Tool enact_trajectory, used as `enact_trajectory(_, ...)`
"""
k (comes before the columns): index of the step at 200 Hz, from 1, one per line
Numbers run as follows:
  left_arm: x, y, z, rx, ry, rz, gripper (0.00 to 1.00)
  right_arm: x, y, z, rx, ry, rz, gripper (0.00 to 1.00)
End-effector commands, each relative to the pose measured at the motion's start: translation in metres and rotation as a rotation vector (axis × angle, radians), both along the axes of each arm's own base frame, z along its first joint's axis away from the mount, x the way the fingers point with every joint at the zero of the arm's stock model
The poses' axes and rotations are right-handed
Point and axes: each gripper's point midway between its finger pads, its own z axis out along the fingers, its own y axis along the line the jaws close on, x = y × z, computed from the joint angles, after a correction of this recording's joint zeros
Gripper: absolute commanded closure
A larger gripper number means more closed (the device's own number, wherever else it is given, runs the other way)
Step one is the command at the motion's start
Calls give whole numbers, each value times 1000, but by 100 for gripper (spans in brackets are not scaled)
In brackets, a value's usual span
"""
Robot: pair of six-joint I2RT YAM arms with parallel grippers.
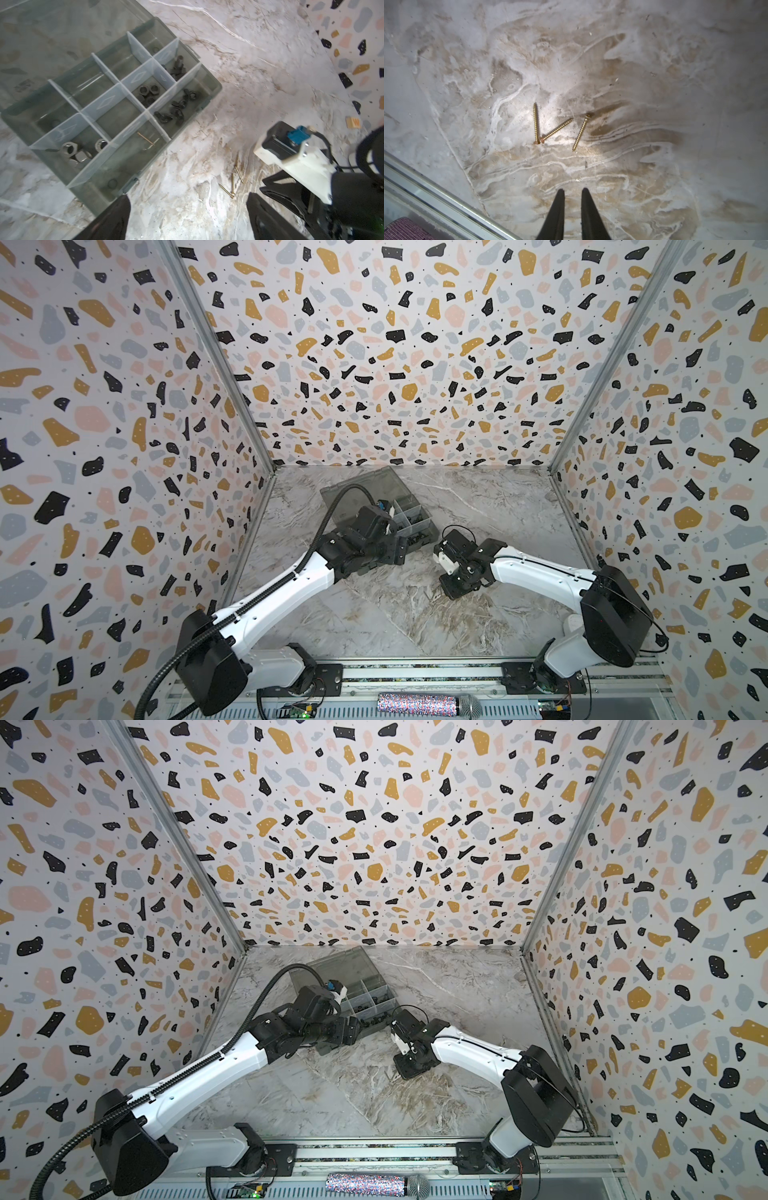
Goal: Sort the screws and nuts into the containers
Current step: 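Move the open right gripper back to the gold screws on the table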
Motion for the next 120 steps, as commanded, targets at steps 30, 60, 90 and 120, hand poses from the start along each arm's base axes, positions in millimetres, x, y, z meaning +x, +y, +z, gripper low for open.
enact_trajectory(30, -16, -10, 14, -31, -24, -48, 11, 9, 5, 0, 41, -51, -35, 79)
enact_trajectory(60, -23, -1, 15, 1, -31, -57, 11, 12, 10, -7, 37, -42, -36, 79)
enact_trajectory(90, -32, 13, 13, 24, -36, -50, 11, 15, 16, -16, 22, -27, -31, 79)
enact_trajectory(120, -43, 31, 5, 61, -31, -27, 11, 18, 21, -27, -4, -10, -27, 79)
